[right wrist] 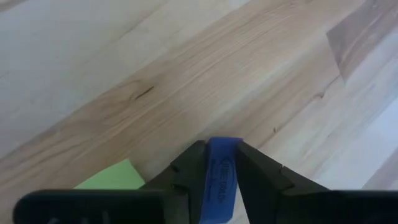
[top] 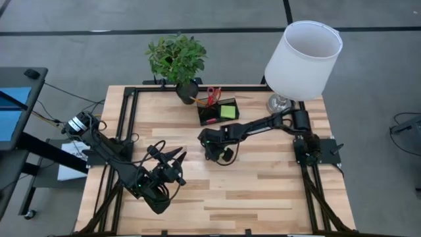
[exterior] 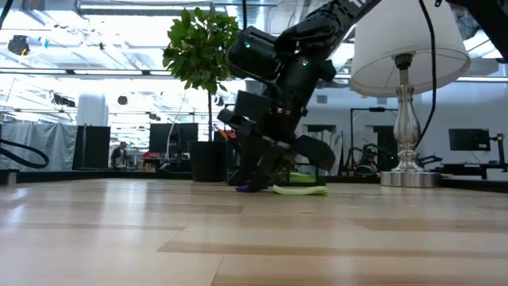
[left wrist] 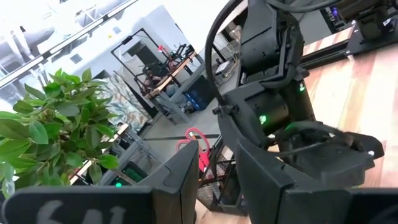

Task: Pick and place office supplies into organizer
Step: Put the blue eraser into the desk organizer

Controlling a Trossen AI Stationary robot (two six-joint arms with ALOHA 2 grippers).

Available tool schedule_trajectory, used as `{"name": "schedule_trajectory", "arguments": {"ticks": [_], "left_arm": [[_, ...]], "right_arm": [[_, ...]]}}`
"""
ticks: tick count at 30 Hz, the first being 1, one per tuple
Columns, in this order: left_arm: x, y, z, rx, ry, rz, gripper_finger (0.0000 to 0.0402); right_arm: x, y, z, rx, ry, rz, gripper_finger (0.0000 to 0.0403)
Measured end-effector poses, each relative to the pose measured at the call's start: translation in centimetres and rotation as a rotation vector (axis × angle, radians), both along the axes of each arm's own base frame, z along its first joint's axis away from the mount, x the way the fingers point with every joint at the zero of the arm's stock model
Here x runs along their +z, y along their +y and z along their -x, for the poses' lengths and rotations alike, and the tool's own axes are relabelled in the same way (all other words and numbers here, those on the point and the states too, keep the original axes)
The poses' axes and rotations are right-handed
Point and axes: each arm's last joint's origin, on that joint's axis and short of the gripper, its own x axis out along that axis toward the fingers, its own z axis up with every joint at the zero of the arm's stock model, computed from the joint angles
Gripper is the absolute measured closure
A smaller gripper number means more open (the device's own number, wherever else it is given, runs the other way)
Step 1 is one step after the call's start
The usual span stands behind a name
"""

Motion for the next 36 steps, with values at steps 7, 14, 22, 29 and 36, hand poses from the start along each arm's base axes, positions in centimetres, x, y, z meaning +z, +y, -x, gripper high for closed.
{"name": "schedule_trajectory", "arguments": {"ticks": [7,14,22,29,36], "left_arm": [[0.0,0.0,0.0,-0.003,0.001,0.005,0.0303],[0.0,0.0,0.0,-0.003,0.001,0.005,0.0303],[-0.1,-0.1,-0.1,-0.017,0.014,0.021,0.0303],[-0.1,-0.1,-0.1,-0.017,0.014,0.021,0.0303],[-0.1,-0.1,-0.1,-0.017,0.014,0.021,0.0303]], "right_arm": [[0.7,-0.4,-0.4,-0.027,0.034,-0.02,0.0361],[1.6,-0.1,-0.9,-0.064,0.045,0.004,0.0395],[2.1,-0.2,-1.3,-0.098,0.037,0.033,0.0396],[2.1,-0.1,-1.2,-0.106,0.042,0.039,0.0337],[2.1,-0.3,-1.4,-0.118,0.029,0.045,0.027]]}}
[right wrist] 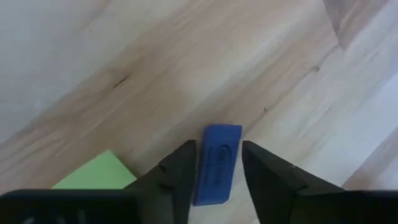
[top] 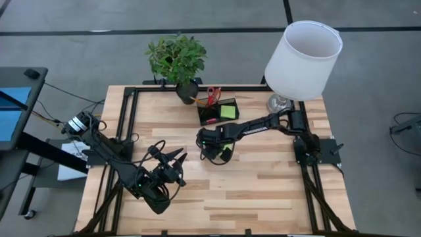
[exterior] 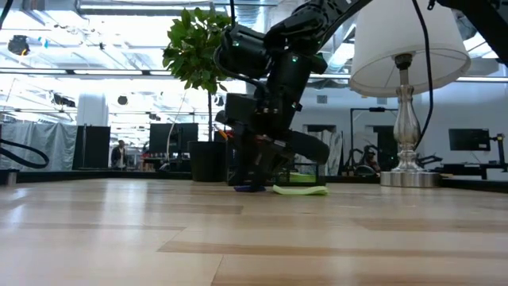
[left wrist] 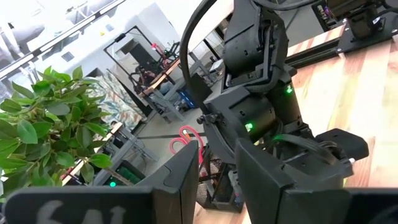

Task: Pick and place office supplies into organizer
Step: Put the blue eraser into the desk organizer

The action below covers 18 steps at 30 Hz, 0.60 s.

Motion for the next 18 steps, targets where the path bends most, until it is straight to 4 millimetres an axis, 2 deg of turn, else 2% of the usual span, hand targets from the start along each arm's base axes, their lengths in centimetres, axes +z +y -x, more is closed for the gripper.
{"name": "schedule_trajectory", "arguments": {"ticks": [8,11,18], "left_arm": [[0.0,0.0,0.0,0.0,-0.001,0.0,0.0303],[0.0,0.0,0.0,0.0,-0.001,0.0,0.0303],[0.0,0.0,0.0,0.0,-0.001,0.001,0.0303]], "right_arm": [[0.1,-0.6,-0.1,-0.006,-0.007,-0.026,0.022],[0.1,-1.0,0.0,-0.017,-0.01,-0.086,0.0219],[-1.8,-1.9,-0.1,-0.065,0.046,-0.17,0.0242]]}}
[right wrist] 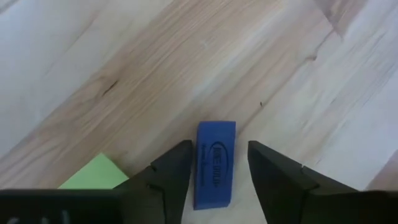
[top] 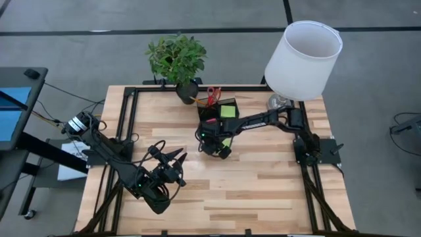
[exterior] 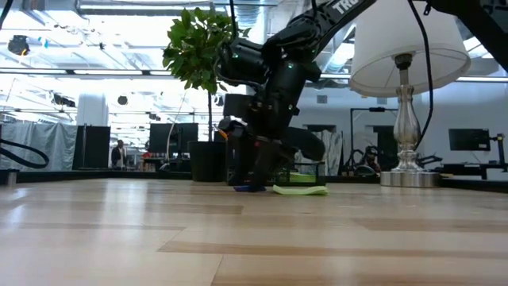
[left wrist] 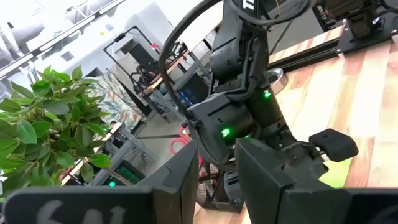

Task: Pick and place office supplies into organizer
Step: Put the blue eraser into the desk organizer

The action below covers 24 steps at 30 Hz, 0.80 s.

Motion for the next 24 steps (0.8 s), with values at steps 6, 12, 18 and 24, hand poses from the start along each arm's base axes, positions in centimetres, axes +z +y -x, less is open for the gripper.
{"name": "schedule_trajectory", "arguments": {"ticks": [6,12,18,24], "left_arm": [[-0.04,-0.02,-0.02,-0.009,0.008,0.011,0.0303],[-0.04,-0.02,-0.02,-0.011,0.01,0.012,0.0303],[-0.05,-0.03,-0.02,-0.011,0.011,0.012,0.0303],[-0.05,-0.04,-0.02,-0.012,0.012,0.013,0.0303]], "right_arm": [[-0.33,-0.07,0.03,0.0,0.01,-0.042,0.0279],[-0.17,-0.04,-0.01,-0.018,0.001,-0.065,0.0356],[-0.09,-0.25,0.06,-0.022,0.004,-0.07,0.0395],[0.11,-0.26,-0.05,-0.04,0.006,-0.078,0.0401]]}}
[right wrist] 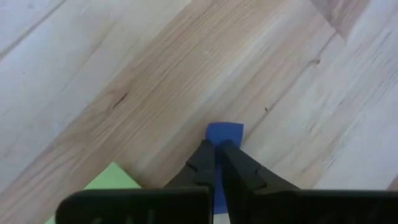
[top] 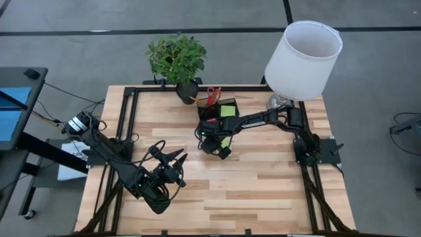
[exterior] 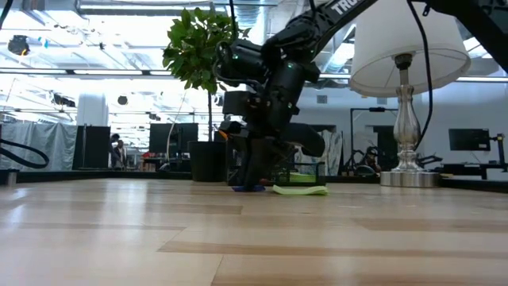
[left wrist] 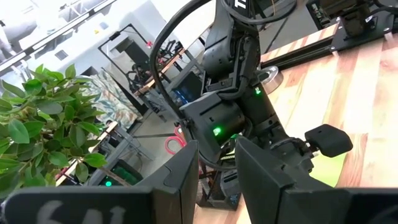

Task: Pick and place office supplies into organizer
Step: Put the blue eraser into the desk organizer

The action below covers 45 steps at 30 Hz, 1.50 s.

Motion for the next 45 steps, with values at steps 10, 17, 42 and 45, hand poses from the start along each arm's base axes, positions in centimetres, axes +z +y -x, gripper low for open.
{"name": "schedule_trajectory", "arguments": {"ticks": [10,17,42,45], "left_arm": [[0.0,0.0,0.0,0.0,-0.001,0.001,0.0303],[0.0,0.0,0.0,0.0,-0.002,0.002,0.0303],[0.0,0.0,0.0,-0.005,0.002,0.009,0.0303],[0.0,0.0,0.0,-0.007,0.002,0.011,0.0303]], "right_arm": [[0.6,0.0,-0.5,-0.029,0.014,0.032,0.038],[0.5,0.5,-0.6,-0.014,0.013,0.073,0.032],[0.2,-0.9,-0.8,-0.06,-0.004,0.091,0.0341],[0.2,-1.4,-0.9,-0.067,-0.024,0.102,0.0388]]}}
